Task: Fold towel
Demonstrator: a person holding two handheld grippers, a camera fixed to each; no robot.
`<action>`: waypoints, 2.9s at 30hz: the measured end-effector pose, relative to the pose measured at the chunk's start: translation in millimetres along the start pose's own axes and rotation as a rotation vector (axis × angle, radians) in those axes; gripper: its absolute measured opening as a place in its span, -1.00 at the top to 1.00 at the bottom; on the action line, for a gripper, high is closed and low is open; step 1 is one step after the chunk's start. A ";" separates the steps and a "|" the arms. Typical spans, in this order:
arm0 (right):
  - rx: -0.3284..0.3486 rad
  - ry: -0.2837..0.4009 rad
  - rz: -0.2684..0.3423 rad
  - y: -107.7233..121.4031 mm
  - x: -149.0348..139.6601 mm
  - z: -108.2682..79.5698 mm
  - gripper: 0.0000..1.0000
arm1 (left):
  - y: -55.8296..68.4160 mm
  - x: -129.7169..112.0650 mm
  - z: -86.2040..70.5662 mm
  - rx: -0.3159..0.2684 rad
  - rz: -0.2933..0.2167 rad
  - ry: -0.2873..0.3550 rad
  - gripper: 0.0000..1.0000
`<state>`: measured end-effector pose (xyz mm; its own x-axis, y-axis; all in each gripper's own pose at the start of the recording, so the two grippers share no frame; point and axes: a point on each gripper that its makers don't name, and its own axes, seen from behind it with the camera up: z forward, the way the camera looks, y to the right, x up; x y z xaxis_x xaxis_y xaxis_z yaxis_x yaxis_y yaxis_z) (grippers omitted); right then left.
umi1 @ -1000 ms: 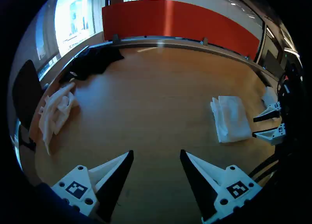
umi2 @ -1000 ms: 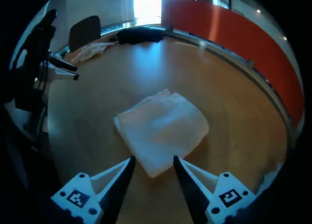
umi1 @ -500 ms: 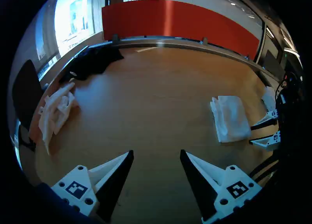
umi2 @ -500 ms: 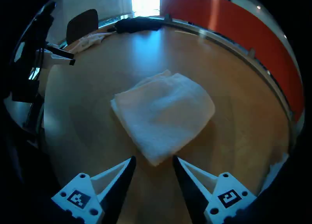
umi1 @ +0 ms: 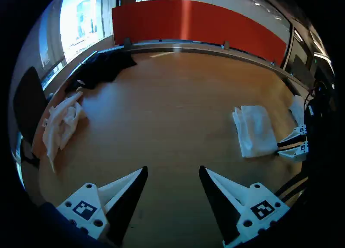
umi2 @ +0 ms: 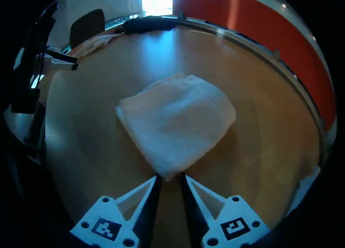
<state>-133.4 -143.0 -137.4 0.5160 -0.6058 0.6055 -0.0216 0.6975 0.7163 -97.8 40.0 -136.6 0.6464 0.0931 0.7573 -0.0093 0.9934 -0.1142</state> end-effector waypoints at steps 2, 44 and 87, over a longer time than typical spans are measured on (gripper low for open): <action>0.000 0.001 0.007 0.4 0.1 -0.4 0.54 | -0.1 -0.6 0.3 0.001 -0.001 -0.002 -0.76; -0.060 0.294 -0.064 19.4 166.7 -93.3 0.90 | 1.2 17.3 -6.4 -0.016 -0.024 0.049 -0.76; -0.205 0.356 0.031 151.4 172.9 -182.5 0.90 | 14.1 33.4 -6.0 -0.036 0.007 0.064 -0.76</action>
<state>108.9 -72.3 12.5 0.7828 -0.4383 0.4417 0.1108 0.7967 0.5942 -71.8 56.7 -116.8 0.6938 0.0949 0.7139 0.0126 0.9895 -0.1438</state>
